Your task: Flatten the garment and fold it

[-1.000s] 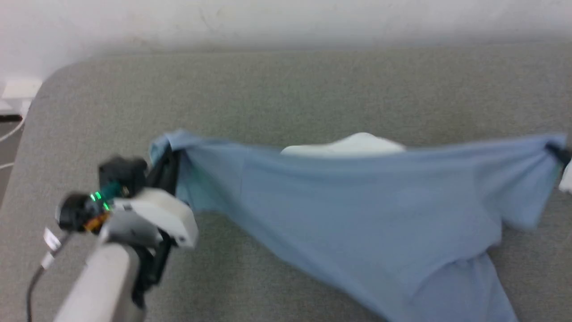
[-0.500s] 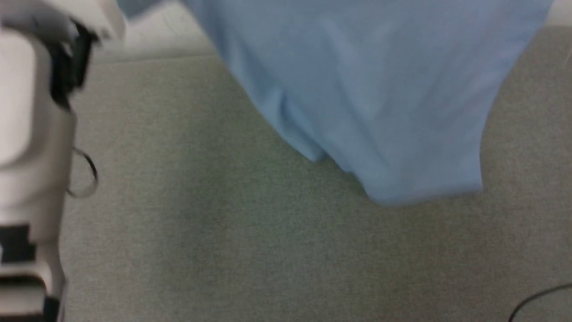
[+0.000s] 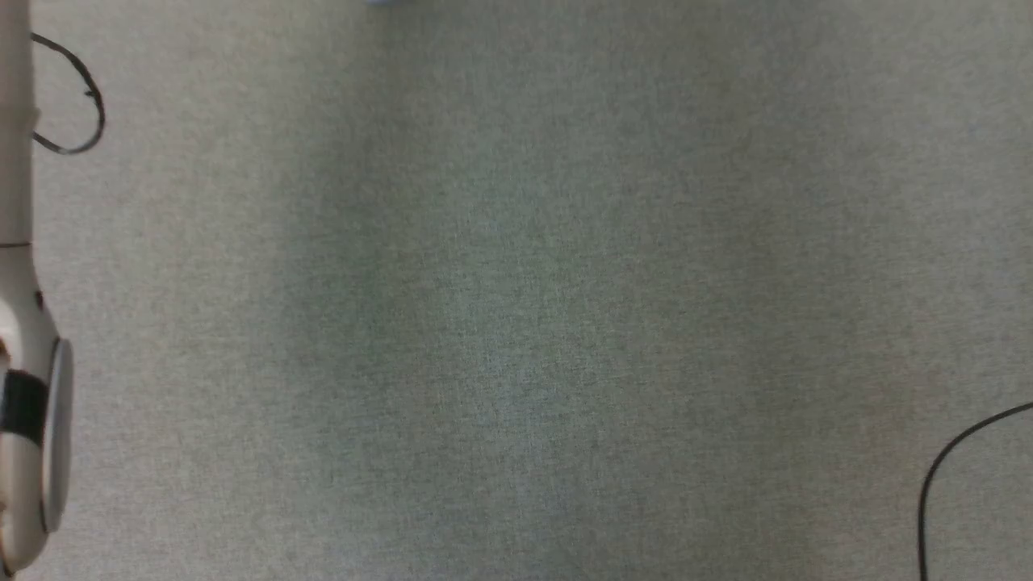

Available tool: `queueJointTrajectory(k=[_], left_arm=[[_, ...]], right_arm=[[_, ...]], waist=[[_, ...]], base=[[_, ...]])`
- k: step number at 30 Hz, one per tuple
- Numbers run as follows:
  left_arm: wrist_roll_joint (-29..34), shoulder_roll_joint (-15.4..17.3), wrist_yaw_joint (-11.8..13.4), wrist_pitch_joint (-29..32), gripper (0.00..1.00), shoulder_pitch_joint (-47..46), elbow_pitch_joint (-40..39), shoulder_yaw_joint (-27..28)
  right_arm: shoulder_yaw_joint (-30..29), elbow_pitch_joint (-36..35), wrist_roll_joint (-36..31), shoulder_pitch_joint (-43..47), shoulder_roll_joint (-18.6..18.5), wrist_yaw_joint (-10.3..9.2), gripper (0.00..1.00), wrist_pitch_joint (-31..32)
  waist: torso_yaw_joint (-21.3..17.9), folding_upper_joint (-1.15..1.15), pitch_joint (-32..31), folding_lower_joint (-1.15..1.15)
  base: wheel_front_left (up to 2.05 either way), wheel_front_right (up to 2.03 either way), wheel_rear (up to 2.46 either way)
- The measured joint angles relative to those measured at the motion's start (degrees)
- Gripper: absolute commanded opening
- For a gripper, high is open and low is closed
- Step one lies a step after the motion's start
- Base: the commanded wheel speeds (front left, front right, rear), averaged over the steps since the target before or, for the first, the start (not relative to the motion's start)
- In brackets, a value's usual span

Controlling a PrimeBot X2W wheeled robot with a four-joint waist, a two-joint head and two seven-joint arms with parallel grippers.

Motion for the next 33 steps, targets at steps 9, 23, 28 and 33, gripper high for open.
queueJointTrajectory(k=[9, 23, 28, 33], left_arm=[[-2.90, -1.56, 0.02, -5.16, 0.00, 3.10, 9.55, 1.20], [-11.01, -1.79, -0.12, -9.44, 0.00, 35.33, 4.91, 7.58], [-13.33, -1.82, 2.58, -9.48, 0.00, 54.49, -6.84, 9.95], [-14.40, -1.78, 7.31, -4.53, 0.00, 73.22, -23.32, 11.00]], right_arm=[[10.67, 5.86, 5.89, 2.04, 3.11, 0.00, 0.00, -2.60], [25.14, -8.02, 21.57, 34.45, -0.64, -0.01, 0.00, -6.01], [22.76, -18.38, 24.83, 51.52, -3.81, -0.01, 0.00, -3.96], [14.29, -29.05, 25.64, 67.17, -5.06, -0.01, 0.00, 0.90]], waist=[[0.28, 0.00, 3.78, 0.00], [1.33, 0.00, -4.14, -0.03], [1.53, 0.00, -9.25, -0.04], [1.66, 0.00, -14.08, -0.05]], base=[[0.00, 0.00, 0.00], [0.00, 0.00, 0.00], [0.00, 0.00, 0.00], [0.00, 0.00, 0.00]])
